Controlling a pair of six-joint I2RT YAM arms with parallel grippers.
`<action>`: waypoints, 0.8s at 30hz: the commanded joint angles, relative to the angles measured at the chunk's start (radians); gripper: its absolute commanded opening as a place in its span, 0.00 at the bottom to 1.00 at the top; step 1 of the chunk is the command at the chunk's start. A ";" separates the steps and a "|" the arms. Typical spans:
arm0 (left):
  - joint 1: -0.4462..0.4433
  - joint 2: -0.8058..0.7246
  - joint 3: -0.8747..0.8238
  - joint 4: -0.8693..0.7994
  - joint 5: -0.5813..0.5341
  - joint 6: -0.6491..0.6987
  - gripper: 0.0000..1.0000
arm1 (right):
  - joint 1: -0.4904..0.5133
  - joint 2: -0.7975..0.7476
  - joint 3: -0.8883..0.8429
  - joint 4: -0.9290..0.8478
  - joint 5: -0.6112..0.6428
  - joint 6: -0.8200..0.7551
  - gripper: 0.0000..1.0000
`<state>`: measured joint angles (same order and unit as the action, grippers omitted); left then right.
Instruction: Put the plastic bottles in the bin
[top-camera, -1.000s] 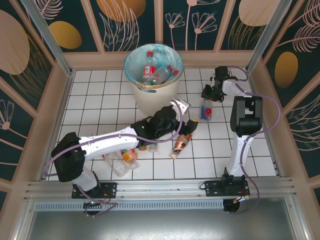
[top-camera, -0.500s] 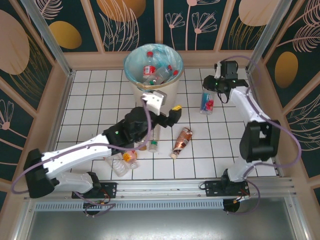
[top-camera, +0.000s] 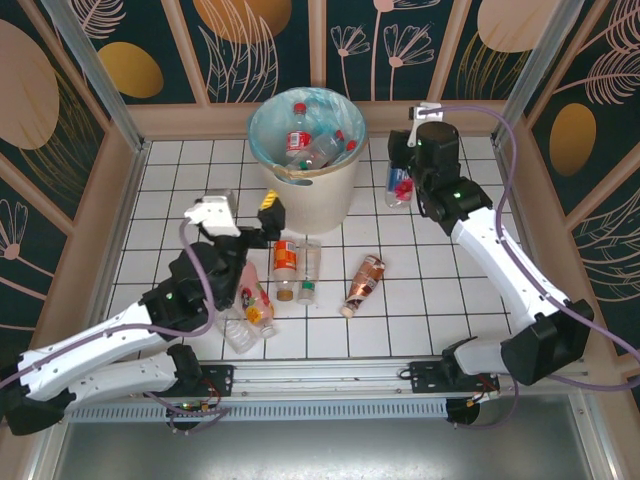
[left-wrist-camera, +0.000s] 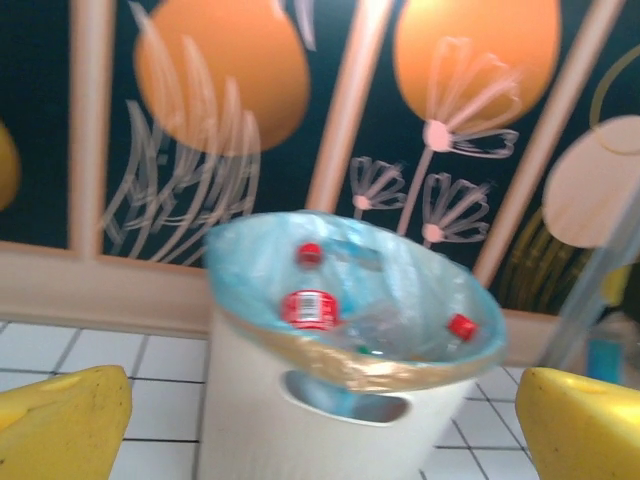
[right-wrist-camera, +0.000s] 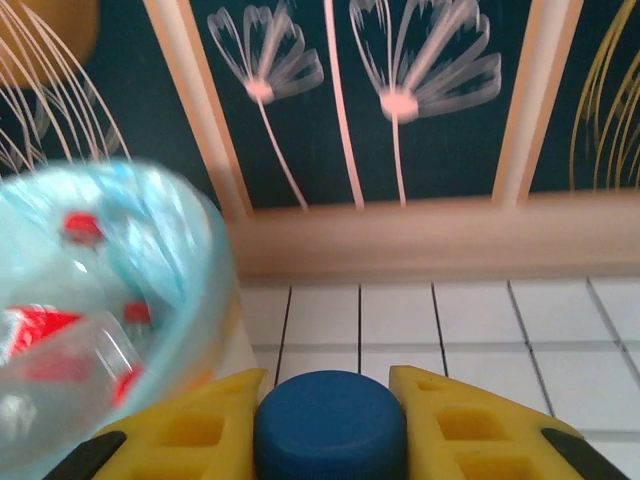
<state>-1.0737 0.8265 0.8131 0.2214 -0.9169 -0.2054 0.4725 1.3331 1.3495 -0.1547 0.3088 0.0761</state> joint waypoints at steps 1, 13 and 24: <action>0.001 -0.080 -0.057 -0.012 -0.142 -0.017 0.97 | 0.095 0.000 0.085 0.222 0.133 -0.120 0.00; 0.000 -0.161 -0.026 -0.181 -0.165 -0.078 0.96 | 0.262 0.411 0.562 0.367 -0.109 -0.259 0.00; 0.000 -0.117 -0.008 -0.181 -0.140 -0.060 0.96 | 0.275 0.799 0.937 0.266 -0.405 -0.107 0.00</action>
<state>-1.0737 0.7021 0.7704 0.0475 -1.0561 -0.2756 0.7479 2.0850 2.1941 0.1287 0.0006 -0.0799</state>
